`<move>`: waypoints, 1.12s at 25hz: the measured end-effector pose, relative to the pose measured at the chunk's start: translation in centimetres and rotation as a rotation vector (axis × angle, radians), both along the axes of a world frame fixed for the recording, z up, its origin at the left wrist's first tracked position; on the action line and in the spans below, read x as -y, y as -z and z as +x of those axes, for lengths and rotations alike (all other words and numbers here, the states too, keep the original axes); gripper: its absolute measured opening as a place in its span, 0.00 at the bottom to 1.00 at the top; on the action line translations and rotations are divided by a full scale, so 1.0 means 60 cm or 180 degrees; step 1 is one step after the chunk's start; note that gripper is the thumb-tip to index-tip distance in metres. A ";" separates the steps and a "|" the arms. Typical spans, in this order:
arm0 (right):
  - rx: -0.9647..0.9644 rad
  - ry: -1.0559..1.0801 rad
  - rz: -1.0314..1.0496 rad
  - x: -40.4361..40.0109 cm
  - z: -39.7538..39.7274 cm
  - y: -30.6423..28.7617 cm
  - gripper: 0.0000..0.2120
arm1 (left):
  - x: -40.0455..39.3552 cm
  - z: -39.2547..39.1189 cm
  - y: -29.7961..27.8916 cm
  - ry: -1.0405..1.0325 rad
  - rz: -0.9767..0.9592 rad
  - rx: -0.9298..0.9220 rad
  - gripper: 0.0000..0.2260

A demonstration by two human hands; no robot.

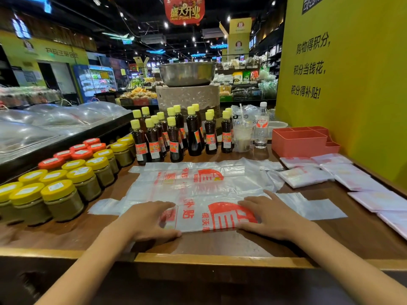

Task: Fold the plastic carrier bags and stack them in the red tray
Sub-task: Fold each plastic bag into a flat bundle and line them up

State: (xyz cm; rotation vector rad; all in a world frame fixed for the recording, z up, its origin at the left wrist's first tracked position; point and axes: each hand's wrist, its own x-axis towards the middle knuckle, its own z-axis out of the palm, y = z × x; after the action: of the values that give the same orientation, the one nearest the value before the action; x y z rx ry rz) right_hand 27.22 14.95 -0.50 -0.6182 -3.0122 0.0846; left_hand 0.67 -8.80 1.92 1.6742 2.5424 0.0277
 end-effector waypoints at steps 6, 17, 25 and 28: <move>-0.0186 -0.0181 0.0184 0.041 -0.002 0.013 0.36 | 0.018 0.041 0.006 0.0371 0.0074 -0.0218 0.38; -0.0234 -0.0361 0.0163 0.107 -0.028 -0.002 0.31 | 0.034 0.037 0.024 0.0332 0.0243 -0.0232 0.26; -0.0499 -0.0339 0.0028 0.105 -0.017 -0.009 0.17 | 0.037 0.053 0.019 0.0391 0.0642 -0.0502 0.23; -0.0469 -0.0542 -0.0040 0.102 0.006 -0.022 0.16 | 0.054 0.041 0.014 0.0393 0.0572 -0.0501 0.17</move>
State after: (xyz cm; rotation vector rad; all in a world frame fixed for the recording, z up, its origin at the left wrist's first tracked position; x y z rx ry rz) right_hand 27.57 8.82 0.80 -0.3388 -2.9161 0.1508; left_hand 3.12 -12.06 1.09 1.9711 2.6108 0.1234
